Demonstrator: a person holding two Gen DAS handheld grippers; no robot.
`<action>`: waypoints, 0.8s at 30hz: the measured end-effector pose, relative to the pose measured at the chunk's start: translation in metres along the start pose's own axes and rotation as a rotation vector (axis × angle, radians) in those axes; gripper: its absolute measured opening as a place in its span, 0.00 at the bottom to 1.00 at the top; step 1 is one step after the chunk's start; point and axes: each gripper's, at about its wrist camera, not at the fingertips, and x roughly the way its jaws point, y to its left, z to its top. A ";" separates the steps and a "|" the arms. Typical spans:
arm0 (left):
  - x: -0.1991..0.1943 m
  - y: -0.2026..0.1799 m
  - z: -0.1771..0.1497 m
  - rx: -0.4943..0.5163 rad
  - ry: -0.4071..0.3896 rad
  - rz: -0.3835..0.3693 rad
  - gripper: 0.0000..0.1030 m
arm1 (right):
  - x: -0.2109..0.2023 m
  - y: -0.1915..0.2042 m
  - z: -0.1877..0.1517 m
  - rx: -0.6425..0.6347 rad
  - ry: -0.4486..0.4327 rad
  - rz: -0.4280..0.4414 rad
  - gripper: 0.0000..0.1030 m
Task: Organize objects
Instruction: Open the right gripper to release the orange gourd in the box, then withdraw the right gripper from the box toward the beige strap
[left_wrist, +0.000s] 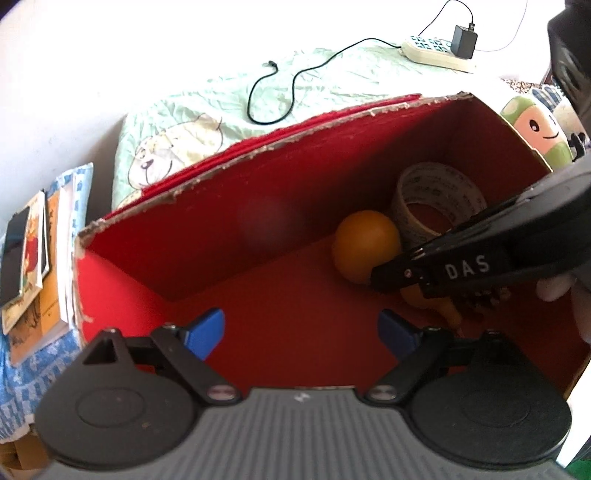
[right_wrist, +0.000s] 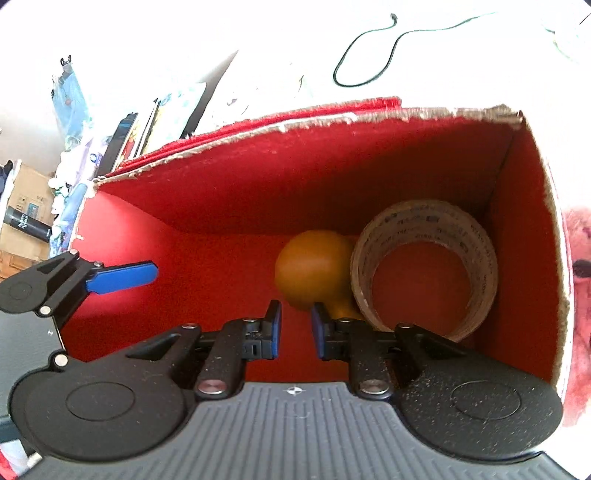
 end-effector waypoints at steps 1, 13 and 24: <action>0.001 0.001 0.000 -0.006 0.002 -0.005 0.88 | 0.000 0.000 0.000 0.000 -0.008 -0.007 0.20; 0.002 -0.001 0.000 0.003 -0.008 -0.004 0.88 | -0.007 0.000 0.003 -0.004 -0.077 -0.021 0.20; 0.002 -0.005 -0.001 0.013 -0.021 0.059 0.84 | -0.011 0.001 -0.002 -0.008 -0.132 -0.011 0.20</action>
